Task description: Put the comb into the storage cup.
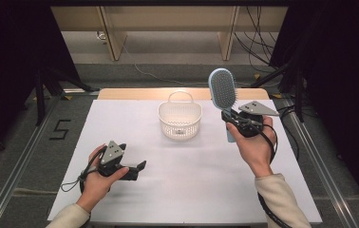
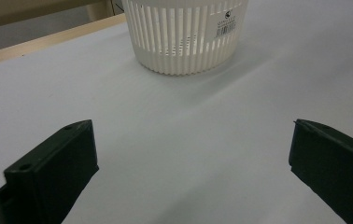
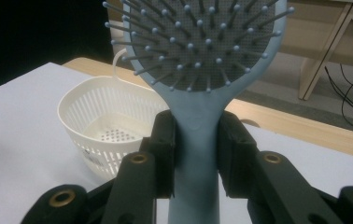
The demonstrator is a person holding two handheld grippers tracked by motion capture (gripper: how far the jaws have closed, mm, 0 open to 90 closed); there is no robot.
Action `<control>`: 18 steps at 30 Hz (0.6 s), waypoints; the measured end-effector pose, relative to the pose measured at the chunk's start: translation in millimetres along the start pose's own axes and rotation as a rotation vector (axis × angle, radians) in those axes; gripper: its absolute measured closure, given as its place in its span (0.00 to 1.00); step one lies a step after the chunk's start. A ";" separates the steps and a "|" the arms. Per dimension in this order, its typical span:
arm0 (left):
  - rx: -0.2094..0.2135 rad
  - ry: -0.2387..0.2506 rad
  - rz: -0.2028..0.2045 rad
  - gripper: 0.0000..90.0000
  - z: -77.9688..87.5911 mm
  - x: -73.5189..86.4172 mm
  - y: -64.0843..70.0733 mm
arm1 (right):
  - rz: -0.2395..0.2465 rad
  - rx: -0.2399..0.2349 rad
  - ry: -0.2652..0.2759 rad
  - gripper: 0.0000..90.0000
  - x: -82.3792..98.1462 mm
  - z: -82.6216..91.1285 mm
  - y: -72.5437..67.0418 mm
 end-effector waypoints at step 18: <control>0.000 0.000 0.000 0.01 0.1 0.0 -0.1 | -0.003 0.002 0.023 0.78 -4.6 -1.7 0.5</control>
Point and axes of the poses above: each handheld gripper's, and its own axes: z roughly backward along the jaws, x roughly out of its underside, y roughly to its right, the point moved 4 cm from there along -z, roughly forward along the jaws, and after that the axes turned 4 degrees about -z, right-handed, at the moved point
